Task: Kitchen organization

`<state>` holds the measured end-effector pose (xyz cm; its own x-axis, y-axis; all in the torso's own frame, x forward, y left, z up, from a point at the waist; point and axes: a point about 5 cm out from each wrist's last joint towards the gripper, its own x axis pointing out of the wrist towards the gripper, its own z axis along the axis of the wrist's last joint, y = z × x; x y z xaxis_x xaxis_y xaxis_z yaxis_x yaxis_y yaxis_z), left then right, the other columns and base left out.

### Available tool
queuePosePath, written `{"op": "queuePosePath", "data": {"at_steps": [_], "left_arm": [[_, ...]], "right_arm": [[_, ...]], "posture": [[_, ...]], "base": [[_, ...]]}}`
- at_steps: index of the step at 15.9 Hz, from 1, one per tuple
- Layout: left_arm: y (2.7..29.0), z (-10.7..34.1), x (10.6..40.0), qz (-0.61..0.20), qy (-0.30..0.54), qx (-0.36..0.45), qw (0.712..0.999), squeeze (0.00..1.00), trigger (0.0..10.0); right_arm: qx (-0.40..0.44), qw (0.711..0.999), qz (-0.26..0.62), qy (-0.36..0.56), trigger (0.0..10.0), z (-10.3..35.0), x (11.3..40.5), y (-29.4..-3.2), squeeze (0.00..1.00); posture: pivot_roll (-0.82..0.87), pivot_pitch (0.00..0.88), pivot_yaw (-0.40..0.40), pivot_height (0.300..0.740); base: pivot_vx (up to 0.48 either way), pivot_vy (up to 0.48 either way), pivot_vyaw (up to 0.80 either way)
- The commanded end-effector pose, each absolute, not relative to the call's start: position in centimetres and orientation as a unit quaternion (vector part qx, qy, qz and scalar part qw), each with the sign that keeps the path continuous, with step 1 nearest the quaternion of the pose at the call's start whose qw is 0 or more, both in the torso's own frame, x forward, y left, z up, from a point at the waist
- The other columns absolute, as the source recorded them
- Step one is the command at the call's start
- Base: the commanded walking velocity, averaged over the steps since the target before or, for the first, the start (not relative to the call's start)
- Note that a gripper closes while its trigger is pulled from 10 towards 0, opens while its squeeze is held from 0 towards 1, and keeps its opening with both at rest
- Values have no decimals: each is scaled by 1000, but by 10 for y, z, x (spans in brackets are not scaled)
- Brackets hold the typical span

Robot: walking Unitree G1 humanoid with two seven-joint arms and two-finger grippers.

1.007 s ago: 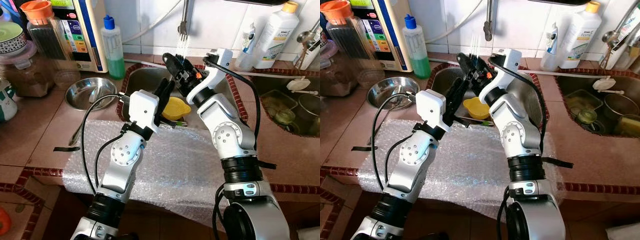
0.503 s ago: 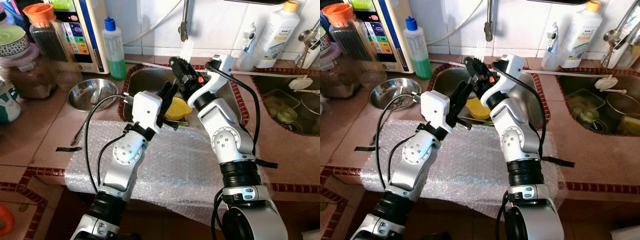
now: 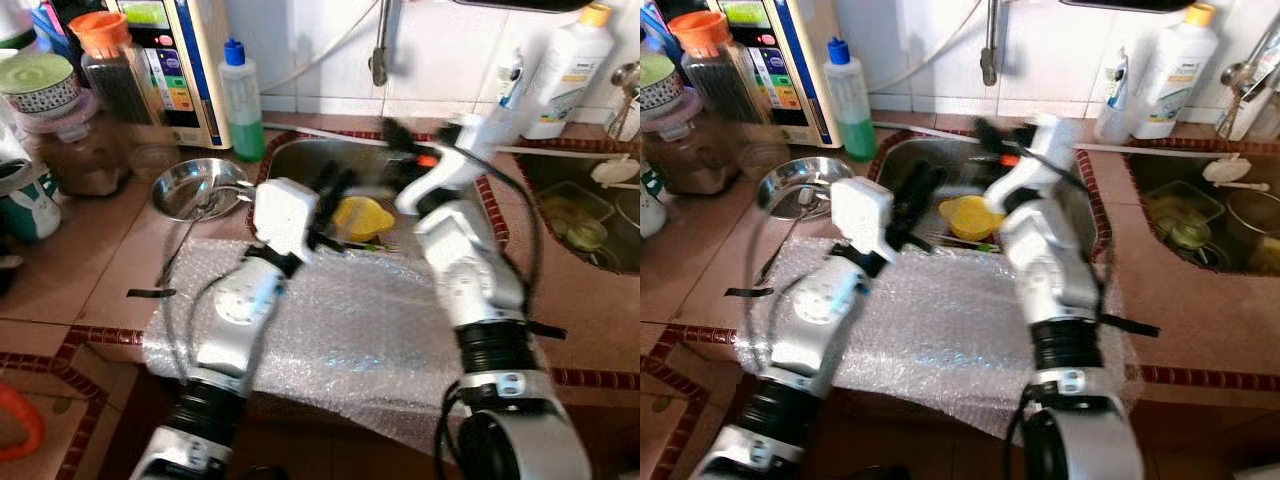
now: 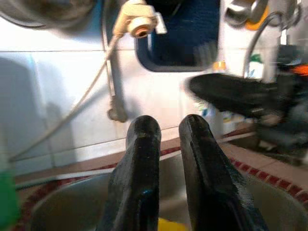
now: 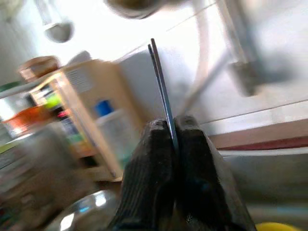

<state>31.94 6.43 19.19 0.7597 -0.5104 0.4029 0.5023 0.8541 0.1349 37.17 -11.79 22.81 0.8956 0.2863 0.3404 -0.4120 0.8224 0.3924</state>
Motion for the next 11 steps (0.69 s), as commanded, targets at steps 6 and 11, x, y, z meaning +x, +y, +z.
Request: {"op": "queuePosePath", "data": {"at_steps": [6,11], "left_arm": [[75,194,317,-278,-198,26,939,1000,10000],[112,171,307,-293,-140,85,942,1000,10000]], "right_arm": [[130,976,118,-127,0,216,391,-134,0],[-144,972,159,-93,0,195,397,-145,0]], "posture": [[57,53,81,740],[104,63,81,740]], "base": [[0,0,0],[0,0,0]]}}
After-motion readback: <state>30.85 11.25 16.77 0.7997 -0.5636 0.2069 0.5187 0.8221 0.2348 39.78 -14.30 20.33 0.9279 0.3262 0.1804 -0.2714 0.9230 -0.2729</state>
